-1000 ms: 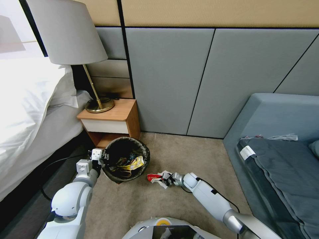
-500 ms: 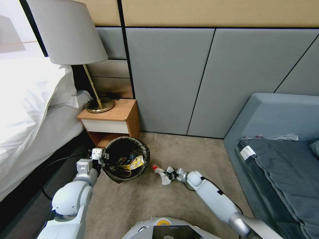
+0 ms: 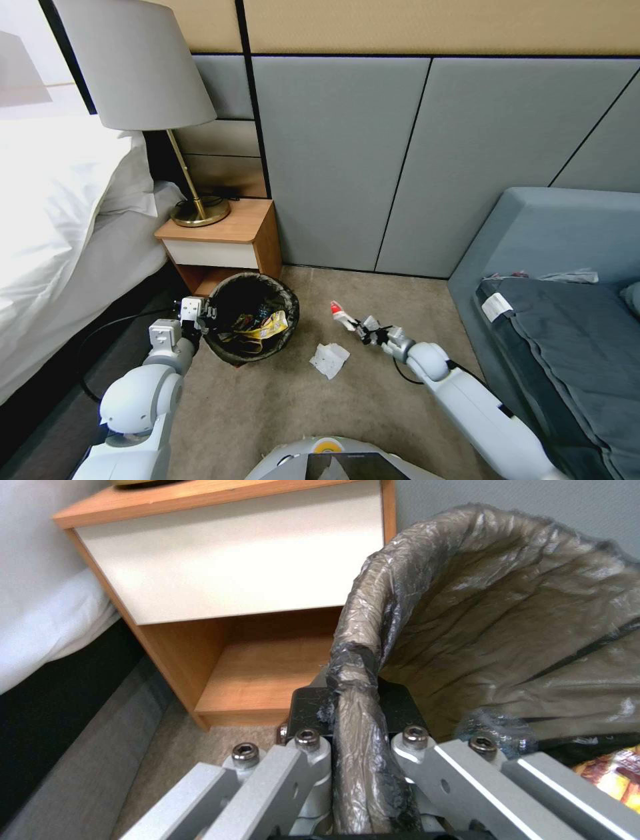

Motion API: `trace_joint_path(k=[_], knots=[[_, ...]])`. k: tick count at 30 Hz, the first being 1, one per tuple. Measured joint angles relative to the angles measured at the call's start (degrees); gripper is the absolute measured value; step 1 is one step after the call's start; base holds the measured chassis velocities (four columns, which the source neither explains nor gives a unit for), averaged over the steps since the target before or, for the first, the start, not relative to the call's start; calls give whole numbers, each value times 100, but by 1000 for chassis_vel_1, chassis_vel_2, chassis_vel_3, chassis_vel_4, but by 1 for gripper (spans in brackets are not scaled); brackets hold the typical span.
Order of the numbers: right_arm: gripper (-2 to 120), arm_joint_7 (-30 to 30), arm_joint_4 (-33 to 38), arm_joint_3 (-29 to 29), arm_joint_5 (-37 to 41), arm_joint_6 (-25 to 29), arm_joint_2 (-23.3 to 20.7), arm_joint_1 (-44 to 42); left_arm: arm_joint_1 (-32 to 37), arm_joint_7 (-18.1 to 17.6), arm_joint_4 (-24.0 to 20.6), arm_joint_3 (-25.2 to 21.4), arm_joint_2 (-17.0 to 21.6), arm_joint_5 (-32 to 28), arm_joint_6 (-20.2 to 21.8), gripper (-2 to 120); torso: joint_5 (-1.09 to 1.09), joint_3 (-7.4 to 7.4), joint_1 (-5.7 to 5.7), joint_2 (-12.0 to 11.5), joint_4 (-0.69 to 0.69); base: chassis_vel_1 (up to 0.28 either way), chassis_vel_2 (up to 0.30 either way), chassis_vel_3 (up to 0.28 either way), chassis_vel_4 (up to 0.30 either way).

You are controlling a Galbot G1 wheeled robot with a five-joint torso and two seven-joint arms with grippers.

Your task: Pick up the trash bin, then pick up the garbage from the floor and place it into the trash bin.

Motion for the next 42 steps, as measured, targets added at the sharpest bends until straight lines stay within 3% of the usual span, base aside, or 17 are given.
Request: trace_joint_path(k=[7,15,22,27,38,42], knots=[[0,168,713,458,475,-214,-75,-114,3,-3,-1,30,-11,6,-1,4,0,0,0,0,0,0,0,0,0],[0,392,1492,237,1231,-594,-229,423,11,-5,0,106,-5,45,-1,4,0,0,0,0,1,0,0,0,0],[0,563,1935,-658,1748,-1014,-304,1339,8,-11,7,174,61,59,-1,4,0,0,0,0,0,0,0,0,0],[0,558,1954,-1005,1813,-1117,-249,1625,-11,-11,22,226,103,61,4,4,0,0,0,0,0,0,0,0,0],[0,764,1935,-2722,1933,-1393,16,2585,-9,-14,12,293,148,80,26,4,-1,1,0,0,1,0,0,0,0],[0,823,1858,-3020,1915,-1481,43,2682,-4,-16,4,285,142,83,28,4,0,0,0,0,1,0,0,0,0]])
